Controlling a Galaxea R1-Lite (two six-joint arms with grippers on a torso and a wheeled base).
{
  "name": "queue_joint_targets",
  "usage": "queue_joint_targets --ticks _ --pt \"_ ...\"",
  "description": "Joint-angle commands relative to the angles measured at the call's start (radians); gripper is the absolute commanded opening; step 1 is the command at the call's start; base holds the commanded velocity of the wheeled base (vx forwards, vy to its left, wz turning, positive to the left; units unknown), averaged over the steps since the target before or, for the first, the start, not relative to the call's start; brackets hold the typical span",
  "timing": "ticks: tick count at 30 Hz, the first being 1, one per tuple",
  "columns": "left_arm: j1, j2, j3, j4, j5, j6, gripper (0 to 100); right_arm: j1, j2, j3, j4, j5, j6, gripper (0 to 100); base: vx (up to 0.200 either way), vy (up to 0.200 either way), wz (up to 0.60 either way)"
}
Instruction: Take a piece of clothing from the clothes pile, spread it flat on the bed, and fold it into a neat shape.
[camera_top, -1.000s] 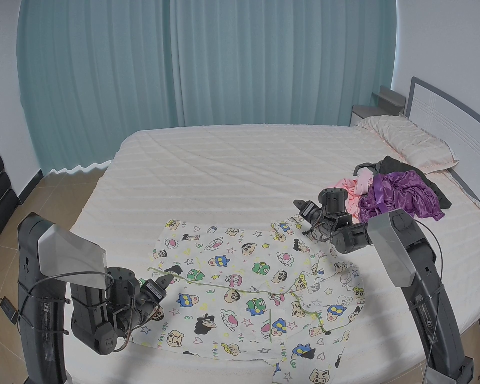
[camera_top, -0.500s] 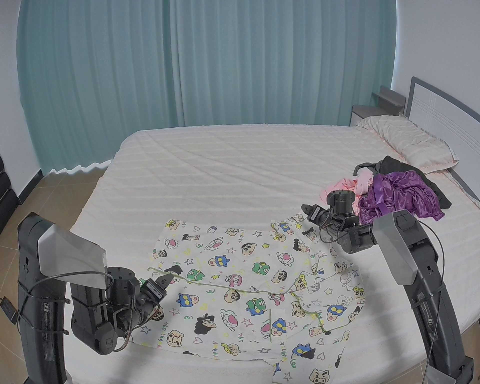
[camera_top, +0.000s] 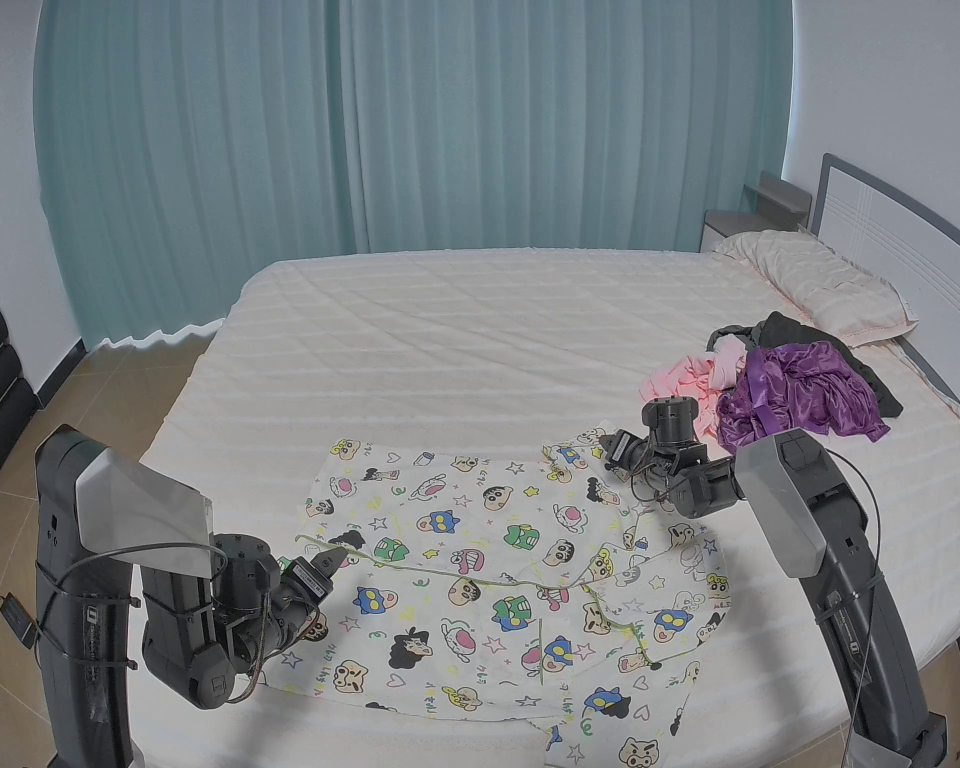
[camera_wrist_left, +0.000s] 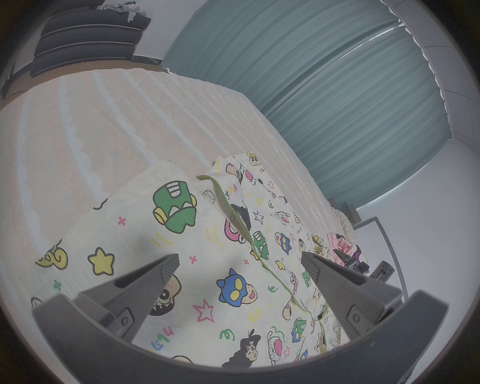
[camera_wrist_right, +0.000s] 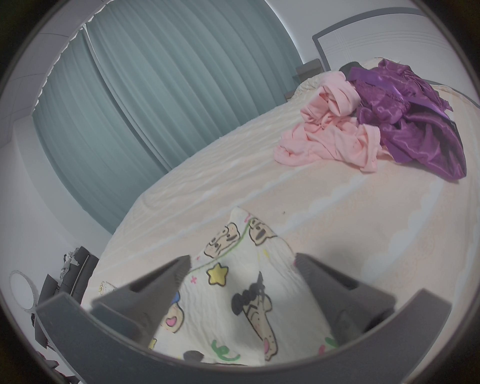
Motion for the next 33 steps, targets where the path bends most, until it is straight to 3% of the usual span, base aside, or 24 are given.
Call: queue_joint_targets --ticks 1,21,33 --pt "0.000 0.000 0.001 -0.016 0.000 0.001 100 -0.002 0.009 0.000 0.009 -0.001 0.000 0 0.000 0.000 0.00" --pt "0.000 0.002 -0.001 -0.016 0.000 0.001 100 -0.097 -0.009 0.000 -0.004 -0.010 0.014 0 0.000 0.000 0.00" --pt "0.000 0.002 -0.002 -0.016 0.002 0.001 100 -0.107 -0.020 0.000 0.004 -0.011 0.014 0 0.000 0.000 0.00"
